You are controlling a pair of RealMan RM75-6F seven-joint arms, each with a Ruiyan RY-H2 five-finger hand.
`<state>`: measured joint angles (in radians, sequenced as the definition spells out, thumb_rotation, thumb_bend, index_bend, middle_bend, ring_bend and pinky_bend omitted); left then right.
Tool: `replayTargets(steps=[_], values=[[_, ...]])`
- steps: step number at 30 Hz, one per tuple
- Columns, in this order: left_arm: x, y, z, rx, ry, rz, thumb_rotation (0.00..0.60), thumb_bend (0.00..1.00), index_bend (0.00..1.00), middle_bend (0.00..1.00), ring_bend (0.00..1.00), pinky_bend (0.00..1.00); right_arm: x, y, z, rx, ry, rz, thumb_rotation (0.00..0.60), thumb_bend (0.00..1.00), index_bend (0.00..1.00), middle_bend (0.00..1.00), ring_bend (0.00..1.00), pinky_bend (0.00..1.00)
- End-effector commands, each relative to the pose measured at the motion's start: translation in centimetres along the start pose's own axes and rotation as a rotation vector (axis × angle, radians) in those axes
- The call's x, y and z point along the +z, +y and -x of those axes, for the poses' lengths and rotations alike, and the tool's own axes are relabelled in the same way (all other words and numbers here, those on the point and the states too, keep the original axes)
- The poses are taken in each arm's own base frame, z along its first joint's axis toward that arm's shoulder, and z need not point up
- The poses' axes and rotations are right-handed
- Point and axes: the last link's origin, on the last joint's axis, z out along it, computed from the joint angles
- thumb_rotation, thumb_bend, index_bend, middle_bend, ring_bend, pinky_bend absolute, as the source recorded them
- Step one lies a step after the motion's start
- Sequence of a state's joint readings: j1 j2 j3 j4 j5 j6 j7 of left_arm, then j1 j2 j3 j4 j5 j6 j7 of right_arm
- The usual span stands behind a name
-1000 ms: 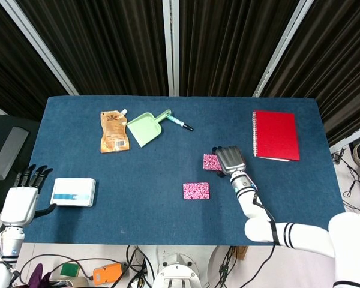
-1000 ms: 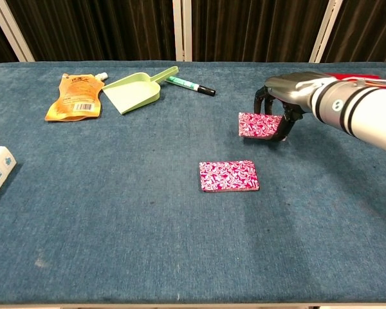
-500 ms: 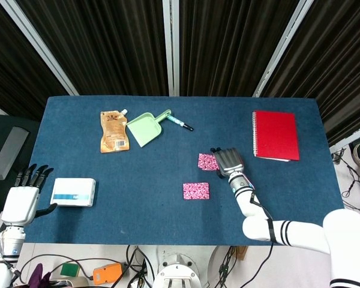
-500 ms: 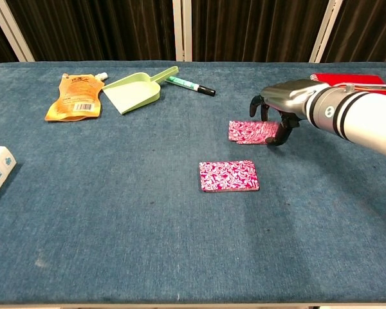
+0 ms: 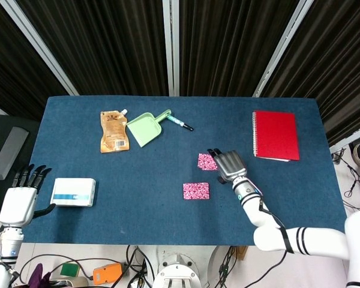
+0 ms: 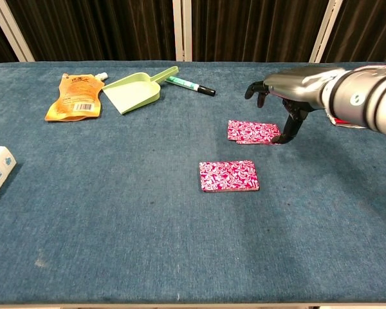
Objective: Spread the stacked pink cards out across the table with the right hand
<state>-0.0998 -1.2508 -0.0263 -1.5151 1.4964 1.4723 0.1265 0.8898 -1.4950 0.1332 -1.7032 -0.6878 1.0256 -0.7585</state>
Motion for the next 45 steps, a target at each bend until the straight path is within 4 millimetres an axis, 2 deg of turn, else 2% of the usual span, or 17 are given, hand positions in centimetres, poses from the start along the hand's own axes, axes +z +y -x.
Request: replayTargets(steps=[1, 5, 11, 17, 34, 45], values=[[0.0, 0.0, 0.0, -0.002, 0.001, 0.001, 0.6, 0.08, 0.14, 0.11, 0.03, 0.0, -3.2, 0.0, -0.2, 0.025, 0.007, -0.066, 0.6, 0.38, 0.25, 0.26, 0.75, 1.0], [0.0, 0.2, 0.1, -0.001, 0.0, 0.007, 0.6, 0.08, 0.14, 0.11, 0.03, 0.0, -3.9, -1.1, 0.9, 0.0, -0.025, -0.093, 0.6, 0.37, 0.26, 0.26, 0.75, 1.0], [-0.3, 0.2, 0.3, -0.004, -0.003, 0.006, 0.6, 0.08, 0.14, 0.11, 0.03, 0.0, -3.2, -3.4, 2.5, -0.009, -0.072, -0.088, 0.6, 0.37, 0.27, 0.26, 0.76, 1.0], [-0.3, 0.0, 0.4, -0.006, 0.0, 0.003, 0.6, 0.08, 0.14, 0.11, 0.03, 0.0, -2.8, -5.3, 3.1, -0.022, -0.054, -0.088, 0.6, 0.38, 0.32, 0.3, 0.76, 1.0], [-0.1, -0.1, 0.5, -0.002, -0.001, 0.013, 0.6, 0.08, 0.14, 0.11, 0.03, 0.0, -1.9, -8.0, 4.0, -0.101, -0.09, -0.046, 0.6, 0.37, 0.34, 0.32, 0.76, 1.0], [-0.2, -0.3, 0.7, -0.006, -0.003, 0.007, 0.6, 0.08, 0.14, 0.11, 0.03, 0.0, -1.5, -8.8, 4.3, -0.121, -0.105, -0.039, 0.6, 0.38, 0.36, 0.32, 0.76, 1.0]])
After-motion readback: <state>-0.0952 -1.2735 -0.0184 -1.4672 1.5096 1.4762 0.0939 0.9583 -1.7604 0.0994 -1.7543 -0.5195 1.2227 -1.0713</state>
